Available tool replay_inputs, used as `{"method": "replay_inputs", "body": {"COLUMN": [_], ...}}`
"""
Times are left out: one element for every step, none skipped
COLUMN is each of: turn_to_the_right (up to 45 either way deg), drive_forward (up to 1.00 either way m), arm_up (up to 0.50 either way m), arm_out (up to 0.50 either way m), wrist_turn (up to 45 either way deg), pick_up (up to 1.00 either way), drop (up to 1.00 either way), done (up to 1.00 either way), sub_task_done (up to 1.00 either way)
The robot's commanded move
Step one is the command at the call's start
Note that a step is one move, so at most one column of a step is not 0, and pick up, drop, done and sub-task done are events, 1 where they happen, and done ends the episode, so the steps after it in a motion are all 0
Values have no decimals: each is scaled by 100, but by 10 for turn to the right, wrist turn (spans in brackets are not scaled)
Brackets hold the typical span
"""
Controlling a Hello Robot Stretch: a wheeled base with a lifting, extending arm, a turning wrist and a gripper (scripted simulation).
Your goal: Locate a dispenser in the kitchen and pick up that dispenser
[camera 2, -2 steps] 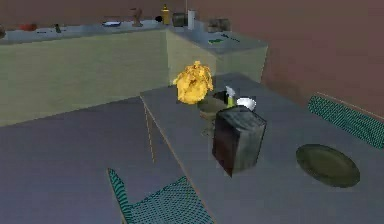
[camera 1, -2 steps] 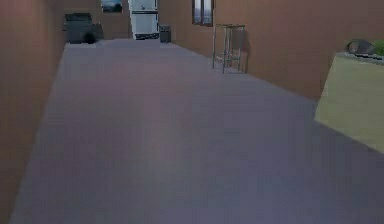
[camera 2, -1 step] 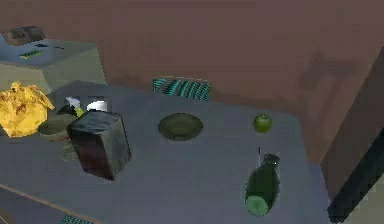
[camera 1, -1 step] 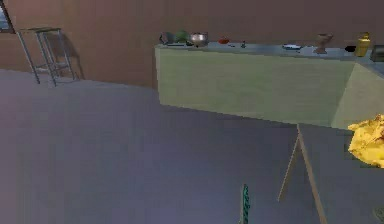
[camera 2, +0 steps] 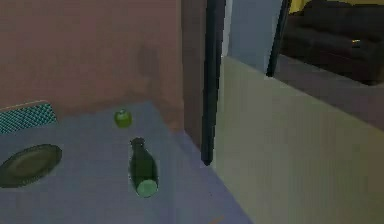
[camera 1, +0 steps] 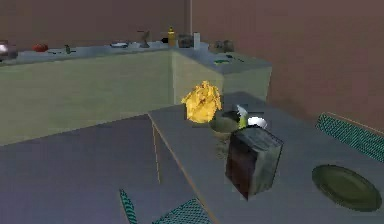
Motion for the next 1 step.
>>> {"method": "replay_inputs", "body": {"turn_to_the_right": [-450], "drive_forward": [0], "arm_up": [0], "arm_out": [0], "wrist_turn": [0], "pick_up": [0], "drop": [0], "done": [0], "sub_task_done": [0]}}
